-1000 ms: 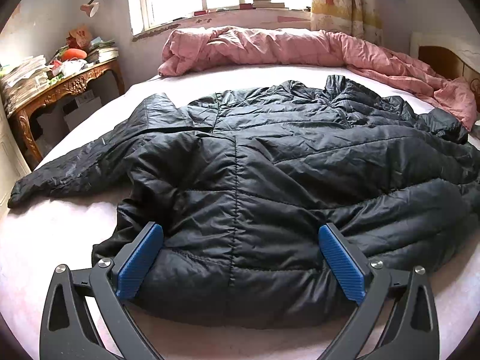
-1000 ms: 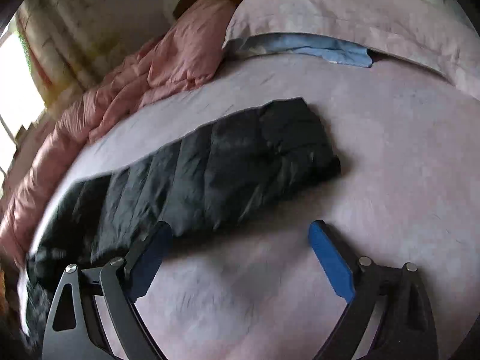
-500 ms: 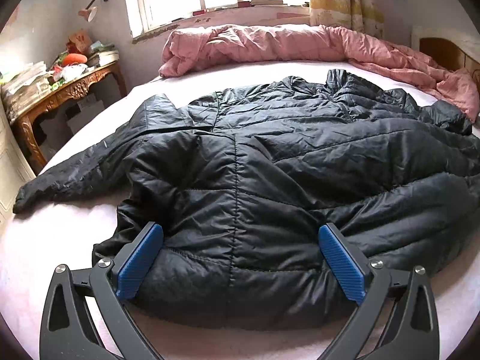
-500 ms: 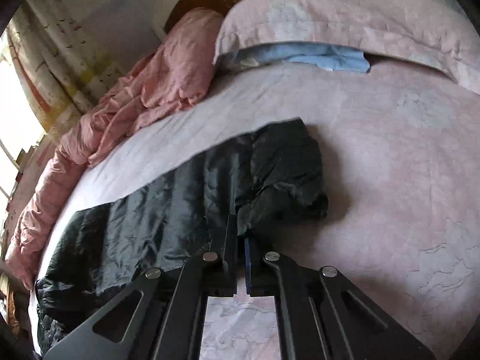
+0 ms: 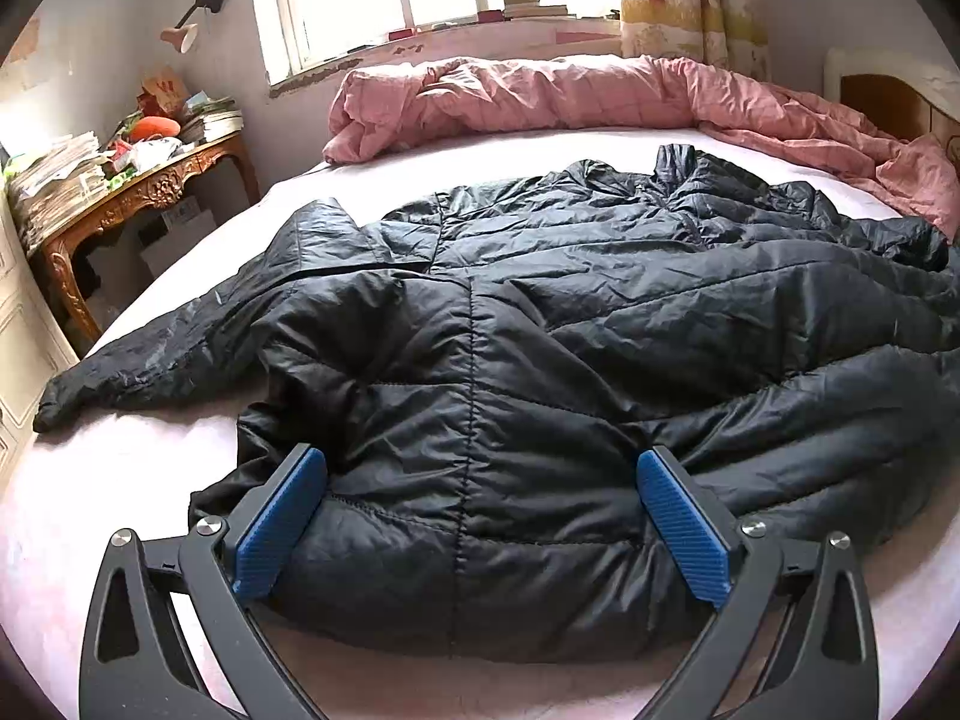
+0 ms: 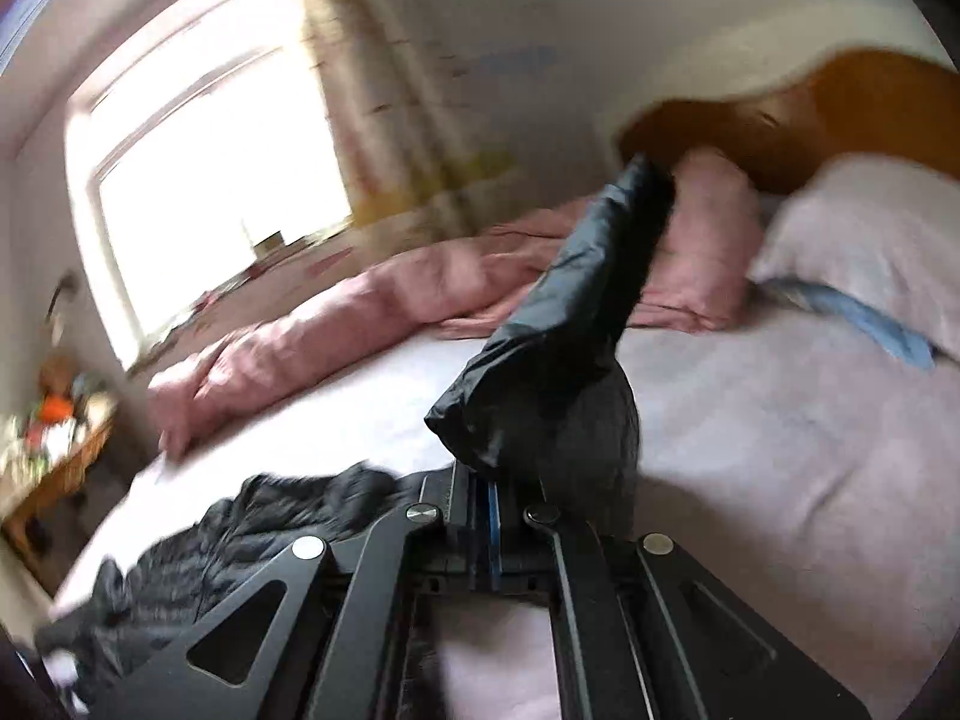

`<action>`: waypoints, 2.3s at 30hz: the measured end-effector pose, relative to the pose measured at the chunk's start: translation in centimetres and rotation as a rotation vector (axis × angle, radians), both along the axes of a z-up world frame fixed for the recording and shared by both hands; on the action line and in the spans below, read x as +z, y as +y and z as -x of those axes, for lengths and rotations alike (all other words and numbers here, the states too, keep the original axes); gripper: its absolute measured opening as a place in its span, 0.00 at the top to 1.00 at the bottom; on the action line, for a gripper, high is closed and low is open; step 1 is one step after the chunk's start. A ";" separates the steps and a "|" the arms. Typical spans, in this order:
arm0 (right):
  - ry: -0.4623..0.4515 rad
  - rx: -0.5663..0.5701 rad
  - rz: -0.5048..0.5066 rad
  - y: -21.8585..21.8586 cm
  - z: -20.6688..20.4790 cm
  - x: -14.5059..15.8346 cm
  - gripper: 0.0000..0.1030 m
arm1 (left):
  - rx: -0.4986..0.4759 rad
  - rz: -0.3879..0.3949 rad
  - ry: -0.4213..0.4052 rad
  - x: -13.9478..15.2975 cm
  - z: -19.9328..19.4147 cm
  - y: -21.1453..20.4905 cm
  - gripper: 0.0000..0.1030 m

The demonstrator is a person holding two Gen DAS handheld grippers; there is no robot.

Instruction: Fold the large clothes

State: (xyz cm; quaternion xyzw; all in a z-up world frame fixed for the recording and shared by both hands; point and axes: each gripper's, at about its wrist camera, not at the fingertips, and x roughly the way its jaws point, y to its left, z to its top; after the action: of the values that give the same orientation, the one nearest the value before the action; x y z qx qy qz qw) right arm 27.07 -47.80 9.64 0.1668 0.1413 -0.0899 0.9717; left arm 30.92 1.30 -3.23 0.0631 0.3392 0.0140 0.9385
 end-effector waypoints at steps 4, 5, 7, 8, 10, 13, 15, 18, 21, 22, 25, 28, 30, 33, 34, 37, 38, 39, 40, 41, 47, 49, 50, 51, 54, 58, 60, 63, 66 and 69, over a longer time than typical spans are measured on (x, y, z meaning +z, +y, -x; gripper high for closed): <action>0.036 0.066 0.126 7.2 -2.4 1.3 0.97 | 0.008 0.036 0.005 0.1 -0.2 0.6 0.00; 0.043 0.082 0.165 9.5 -3.3 1.7 0.97 | 0.007 0.047 0.007 0.1 -0.3 0.7 0.00; 0.050 0.137 0.201 13.8 -4.5 2.1 0.97 | 0.007 0.064 0.009 0.1 -0.3 1.0 0.00; 0.054 0.176 0.211 15.8 -5.1 2.1 0.97 | 0.006 0.070 0.010 0.1 -0.3 1.0 0.00; 0.074 0.233 0.250 20.3 -7.2 1.9 0.97 | 0.008 0.081 0.012 0.1 -0.3 1.2 0.00; 0.108 0.298 0.264 26.0 -10.1 0.7 0.97 | 0.021 0.109 0.006 0.3 -0.2 1.7 0.02; 0.136 0.347 0.218 29.3 -11.8 -0.5 0.97 | 0.091 0.140 -0.031 0.8 0.1 3.0 0.06; 0.177 0.387 0.174 32.3 -14.0 -2.2 0.97 | 0.187 0.243 -0.096 1.9 0.5 6.1 0.06; 0.205 0.404 0.176 34.6 -15.3 -3.5 0.97 | 0.228 0.297 -0.083 2.0 -0.3 8.2 0.07; 0.208 0.413 0.179 35.4 -15.6 -3.9 0.97 | 0.244 0.307 -0.083 2.0 -0.5 8.7 0.08; 0.223 0.428 0.182 37.5 -16.6 -4.5 0.97 | 0.275 0.314 -0.110 2.4 -0.4 9.7 0.08; 0.259 0.453 0.135 38.6 -17.8 -4.7 0.97 | 0.311 0.304 -0.135 2.7 -0.3 10.5 0.08; 0.285 0.489 0.076 39.1 -19.0 -5.0 0.97 | 0.318 0.313 -0.142 2.7 -0.5 11.0 0.08; 0.314 0.531 0.020 40.2 -20.3 -5.5 0.97 | 0.320 0.303 -0.149 2.6 -0.4 11.1 0.09; 0.317 0.540 0.011 40.6 -20.6 -5.7 0.97 | 0.309 0.301 -0.156 2.6 -0.3 11.1 0.12; 0.322 0.537 0.050 41.9 -20.7 -6.1 0.96 | 0.309 0.291 -0.155 2.5 -0.4 11.0 0.13; 0.330 0.541 0.089 42.4 -20.5 -6.3 0.94 | 0.307 0.295 -0.150 2.4 -0.5 11.1 0.13; 0.340 0.556 0.127 42.8 -20.1 -6.4 0.87 | 0.306 0.299 -0.147 2.4 -0.5 11.1 0.13; 0.344 0.571 0.145 42.8 -19.7 -6.4 0.71 | 0.303 0.302 -0.146 2.3 -0.5 11.1 0.13; 0.336 0.585 0.157 42.7 -19.2 -6.2 0.62 | 0.300 0.303 -0.146 2.3 -0.5 11.1 0.13; 0.275 0.543 0.107 37.5 -15.3 -4.4 0.38 | 0.291 0.296 -0.152 2.5 -0.5 10.8 0.13; 0.322 0.488 0.107 35.5 -14.9 -4.3 0.37 | 0.278 0.308 -0.149 2.5 -0.6 10.8 0.13; 0.341 0.437 0.143 34.6 -14.8 -4.4 0.37 | 0.273 0.314 -0.146 2.5 -0.6 10.7 0.13; 0.360 0.364 0.194 33.6 -14.8 -4.7 0.37 | 0.269 0.316 -0.144 2.5 -0.6 10.7 0.13; 0.422 0.230 0.279 30.8 -15.6 -6.1 0.37 | 0.260 0.302 -0.143 2.5 -0.7 10.3 0.13; 0.535 0.254 0.135 26.5 -17.5 -8.5 0.40 | 0.252 0.280 -0.143 2.4 -0.8 9.8 0.13; 0.591 0.322 0.062 25.7 -19.1 -10.0 0.57 | 0.254 0.273 -0.136 2.2 -1.0 9.7 0.13; 0.629 0.445 -0.030 26.1 -20.6 -12.0 0.71 | 0.254 0.276 -0.123 2.0 -1.2 9.8 0.13; 0.610 0.492 -0.011 27.1 -21.0 -12.1 0.83 | 0.254 0.285 -0.117 1.9 -1.3 9.9 0.13; 0.586 0.561 -0.034 27.6 -20.7 -11.9 0.96 | 0.250 0.277 -0.123 1.9 -1.2 9.6 0.13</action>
State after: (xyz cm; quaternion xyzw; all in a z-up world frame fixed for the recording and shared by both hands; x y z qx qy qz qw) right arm 47.75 -20.20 -2.29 0.1051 0.4539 0.1372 0.8741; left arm 32.13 10.92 -1.31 -0.1102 0.2852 0.0876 0.9481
